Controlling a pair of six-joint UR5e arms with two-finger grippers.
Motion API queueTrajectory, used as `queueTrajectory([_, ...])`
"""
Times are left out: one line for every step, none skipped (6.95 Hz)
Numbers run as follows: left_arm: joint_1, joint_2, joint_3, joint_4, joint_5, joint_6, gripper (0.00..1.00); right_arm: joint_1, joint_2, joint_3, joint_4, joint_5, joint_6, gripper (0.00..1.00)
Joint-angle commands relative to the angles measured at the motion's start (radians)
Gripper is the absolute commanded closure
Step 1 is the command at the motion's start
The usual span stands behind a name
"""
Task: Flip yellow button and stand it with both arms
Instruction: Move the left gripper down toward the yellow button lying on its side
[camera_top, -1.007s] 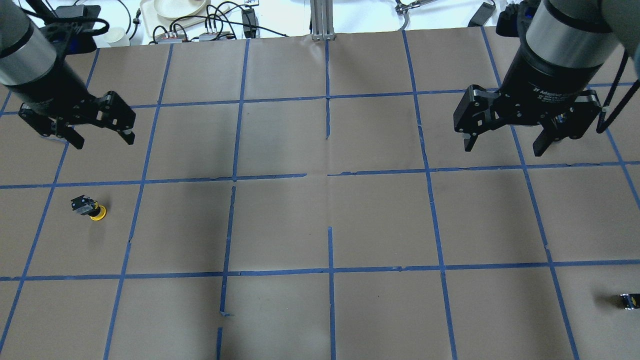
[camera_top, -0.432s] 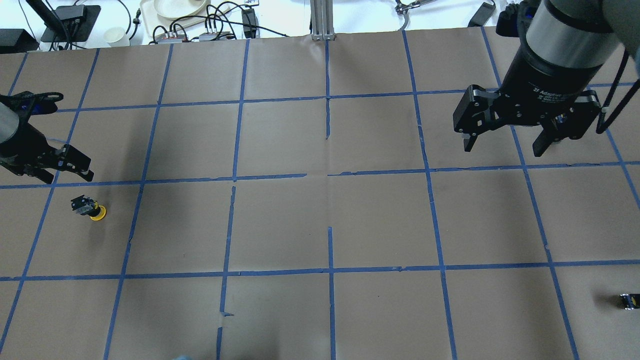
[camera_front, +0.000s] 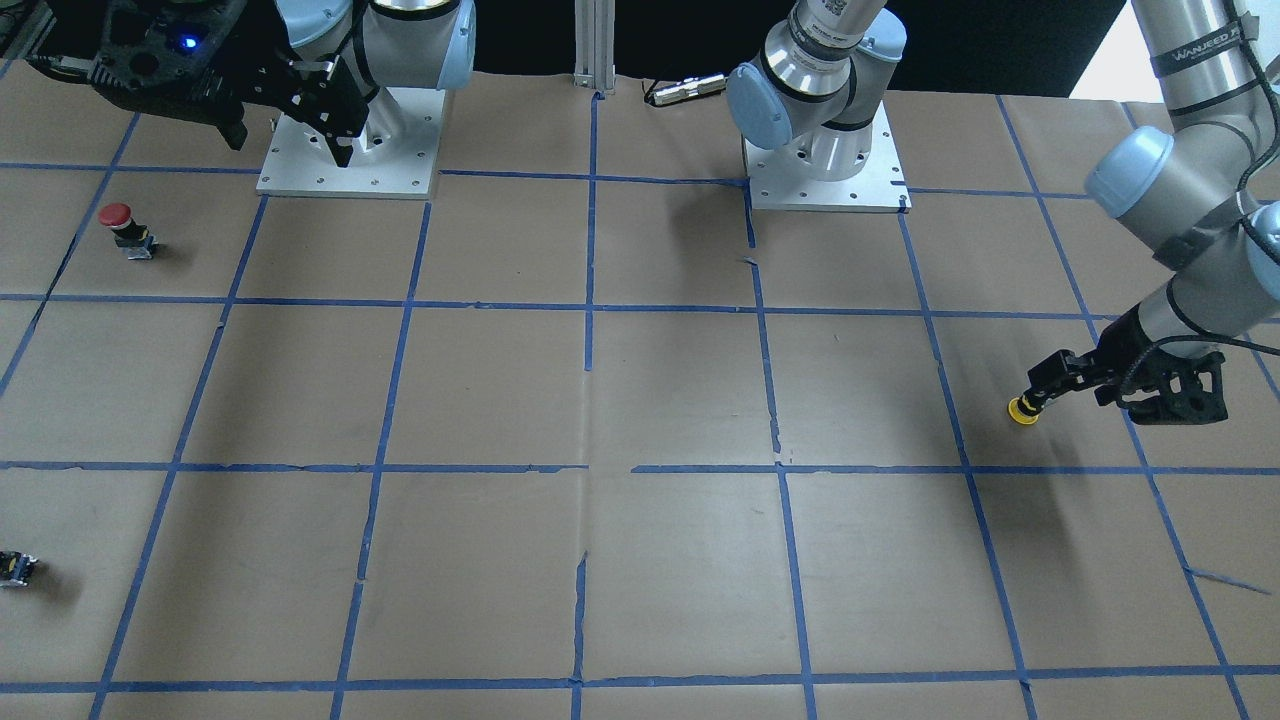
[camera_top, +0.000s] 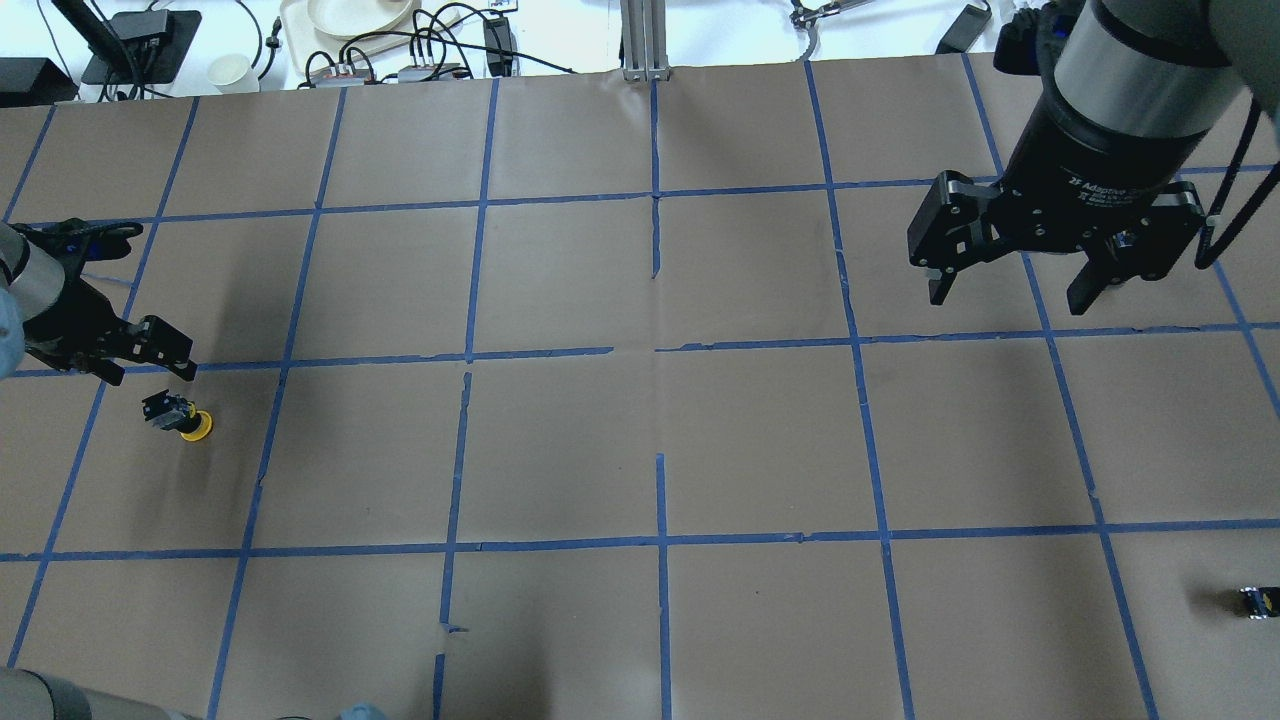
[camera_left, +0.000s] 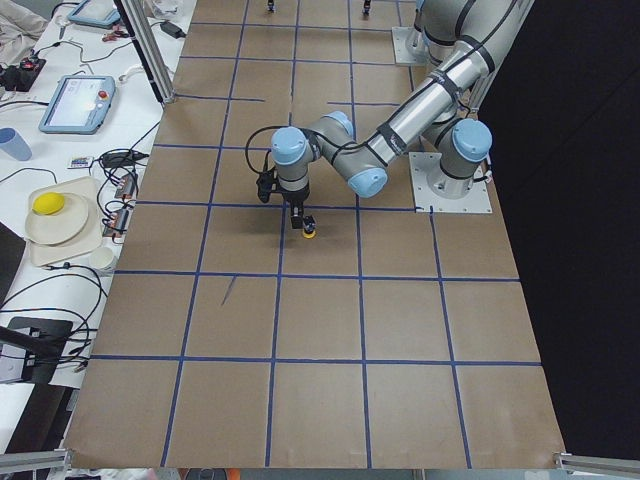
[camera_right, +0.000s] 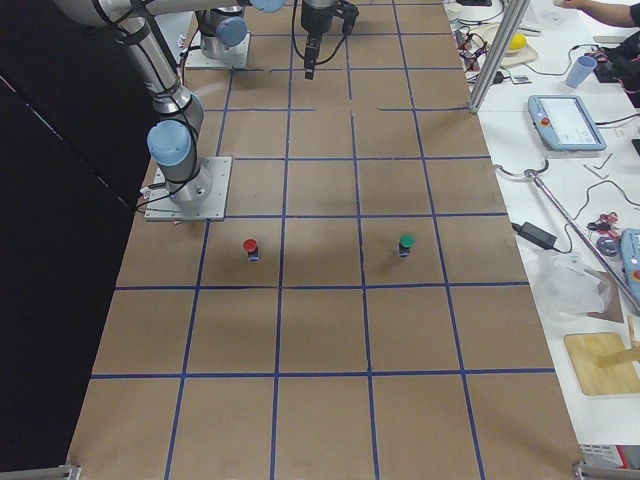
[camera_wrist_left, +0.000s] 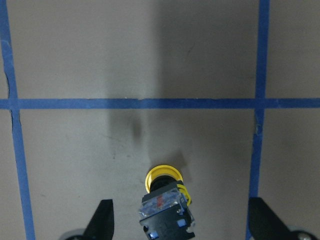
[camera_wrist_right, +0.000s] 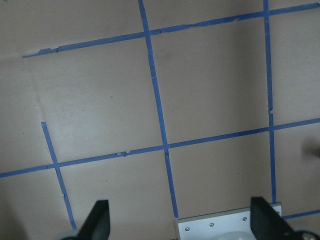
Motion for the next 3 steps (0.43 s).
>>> queueTrajectory([0.005,-0.010,-0.049,0.071,0.005,-0.075,0.05,0.000,0.000,0.001,-0.003,0.000,-0.005,0.00])
queueTrajectory([0.007,-0.007,-0.052,0.066,0.008,-0.095,0.05,0.000,0.000,0.001,-0.001,0.000,-0.005,0.00])
queueTrajectory([0.009,-0.008,-0.058,0.066,0.010,-0.106,0.05,0.000,0.000,0.001,-0.001,0.002,-0.004,0.00])
